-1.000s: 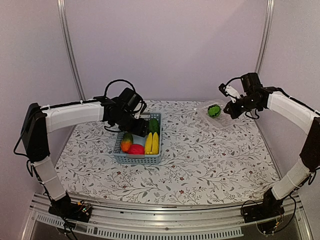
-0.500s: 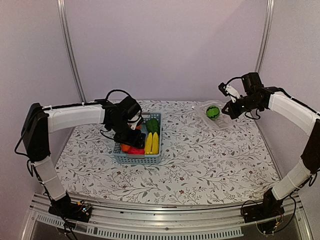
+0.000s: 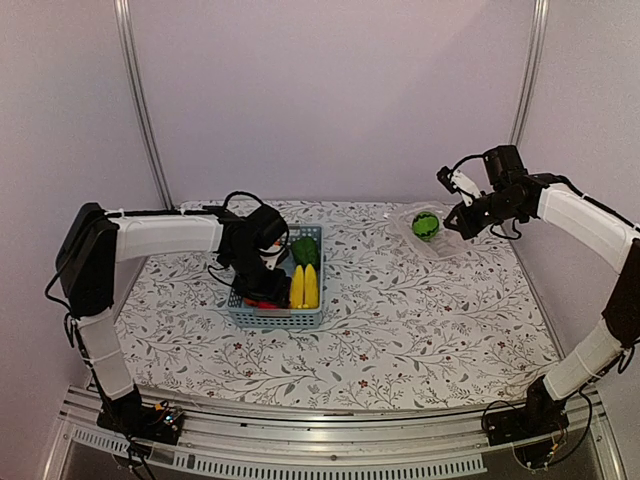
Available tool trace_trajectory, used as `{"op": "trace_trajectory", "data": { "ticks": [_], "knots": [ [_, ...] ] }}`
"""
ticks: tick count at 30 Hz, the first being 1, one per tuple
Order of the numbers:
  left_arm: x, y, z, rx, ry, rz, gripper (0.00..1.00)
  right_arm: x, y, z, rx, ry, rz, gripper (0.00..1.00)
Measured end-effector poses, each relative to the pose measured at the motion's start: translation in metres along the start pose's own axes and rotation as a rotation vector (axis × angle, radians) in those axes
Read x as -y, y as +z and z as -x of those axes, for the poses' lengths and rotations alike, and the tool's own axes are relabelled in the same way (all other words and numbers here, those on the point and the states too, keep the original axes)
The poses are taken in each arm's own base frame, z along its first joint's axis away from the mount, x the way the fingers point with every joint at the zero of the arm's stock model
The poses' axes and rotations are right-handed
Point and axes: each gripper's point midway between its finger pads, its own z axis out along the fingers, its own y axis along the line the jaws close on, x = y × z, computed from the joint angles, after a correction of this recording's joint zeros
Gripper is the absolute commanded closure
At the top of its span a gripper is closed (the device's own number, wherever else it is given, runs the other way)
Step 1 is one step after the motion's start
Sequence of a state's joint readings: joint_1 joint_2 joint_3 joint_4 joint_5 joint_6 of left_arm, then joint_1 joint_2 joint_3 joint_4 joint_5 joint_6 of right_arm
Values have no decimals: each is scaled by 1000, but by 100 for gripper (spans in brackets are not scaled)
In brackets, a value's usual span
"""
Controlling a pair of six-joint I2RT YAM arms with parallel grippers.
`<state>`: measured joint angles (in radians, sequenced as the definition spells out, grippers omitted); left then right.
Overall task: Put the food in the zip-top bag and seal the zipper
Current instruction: Pick up the fake fruit from the bin.
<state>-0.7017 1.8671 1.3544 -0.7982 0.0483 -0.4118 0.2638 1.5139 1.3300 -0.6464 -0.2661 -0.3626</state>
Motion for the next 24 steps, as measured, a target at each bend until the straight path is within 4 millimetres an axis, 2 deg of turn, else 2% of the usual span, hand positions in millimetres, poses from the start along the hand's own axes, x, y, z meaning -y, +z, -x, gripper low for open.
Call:
{"op": "trace_trajectory", "data": {
  "ticks": [6, 15, 18, 24],
  "knots": [
    [-1, -3, 4, 12, -4, 9, 44, -1, -1, -1, -2, 0, 1, 100],
    [-1, -22, 23, 67, 9, 41, 46, -2, -2, -4, -19, 5, 7, 100],
    [1, -38, 38, 115, 19, 46, 47, -2, -3, -4, -19, 5, 6, 100],
    [20, -95, 90, 316, 28, -7, 50, -2, -8, 5, -6, -12, 3, 100]
  ]
}}
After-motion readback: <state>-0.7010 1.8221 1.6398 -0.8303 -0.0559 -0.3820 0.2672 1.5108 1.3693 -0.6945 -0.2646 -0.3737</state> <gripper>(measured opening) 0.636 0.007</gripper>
